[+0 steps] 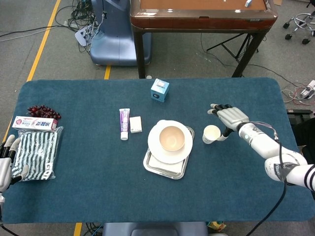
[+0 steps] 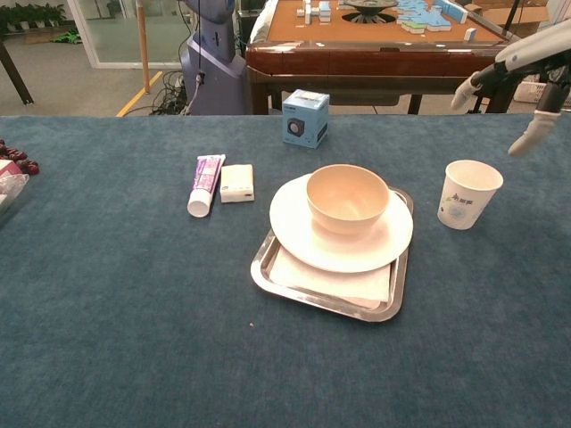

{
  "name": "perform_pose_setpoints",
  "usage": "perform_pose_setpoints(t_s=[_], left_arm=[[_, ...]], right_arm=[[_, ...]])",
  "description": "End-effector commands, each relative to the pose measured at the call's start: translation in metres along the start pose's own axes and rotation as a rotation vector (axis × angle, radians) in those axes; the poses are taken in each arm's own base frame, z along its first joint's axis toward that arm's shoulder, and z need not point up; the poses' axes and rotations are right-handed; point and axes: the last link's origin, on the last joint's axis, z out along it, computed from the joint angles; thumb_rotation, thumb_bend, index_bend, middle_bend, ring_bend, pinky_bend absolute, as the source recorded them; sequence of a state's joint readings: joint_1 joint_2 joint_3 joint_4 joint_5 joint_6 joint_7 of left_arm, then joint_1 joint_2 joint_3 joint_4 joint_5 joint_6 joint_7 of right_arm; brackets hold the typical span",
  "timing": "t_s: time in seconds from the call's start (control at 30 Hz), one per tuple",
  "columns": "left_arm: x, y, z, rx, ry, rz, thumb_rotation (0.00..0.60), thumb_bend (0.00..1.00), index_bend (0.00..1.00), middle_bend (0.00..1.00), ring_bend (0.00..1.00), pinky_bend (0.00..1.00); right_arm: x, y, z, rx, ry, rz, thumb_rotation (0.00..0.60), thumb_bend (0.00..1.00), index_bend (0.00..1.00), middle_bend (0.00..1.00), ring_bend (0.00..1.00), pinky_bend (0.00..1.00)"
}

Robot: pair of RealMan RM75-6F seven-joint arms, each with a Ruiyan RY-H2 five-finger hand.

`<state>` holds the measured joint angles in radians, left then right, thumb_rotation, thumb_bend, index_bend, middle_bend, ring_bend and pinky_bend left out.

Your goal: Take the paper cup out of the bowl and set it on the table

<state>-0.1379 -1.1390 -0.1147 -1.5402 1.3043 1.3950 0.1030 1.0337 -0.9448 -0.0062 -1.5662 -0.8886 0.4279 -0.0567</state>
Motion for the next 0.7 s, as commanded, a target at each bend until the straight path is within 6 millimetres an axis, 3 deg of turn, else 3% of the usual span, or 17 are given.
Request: perform_pose_setpoints(t_s=[0.03, 0.3, 0.7], left_arm=[[0.001, 0.001, -0.001, -0.004, 0.002, -0.001, 0.600, 0.32, 0.00, 0.00, 0.00, 0.00], [0.001, 0.007, -0.003, -0.029, 0.003, -0.002, 0.600, 0.32, 0.00, 0.00, 0.00, 0.00], [0.001, 0.014, -0.006, -0.063, -0.009, -0.004, 0.600, 0.32, 0.00, 0.00, 0.00, 0.00]], right_arm=[[0.002, 0.007, -0.039, -0.029, 0.083, -0.016, 0.600, 0.09, 0.00, 0.00, 0.00, 0.00], [-0.016, 0.011, -0.099, -0.031, 0.216, -0.036, 0.600, 0.13, 0.00, 0.00, 0.00, 0.00], [-0.082, 0.018, -0.159, -0.055, 0.427, -0.175, 0.600, 0.13, 0.00, 0.00, 0.00, 0.00]])
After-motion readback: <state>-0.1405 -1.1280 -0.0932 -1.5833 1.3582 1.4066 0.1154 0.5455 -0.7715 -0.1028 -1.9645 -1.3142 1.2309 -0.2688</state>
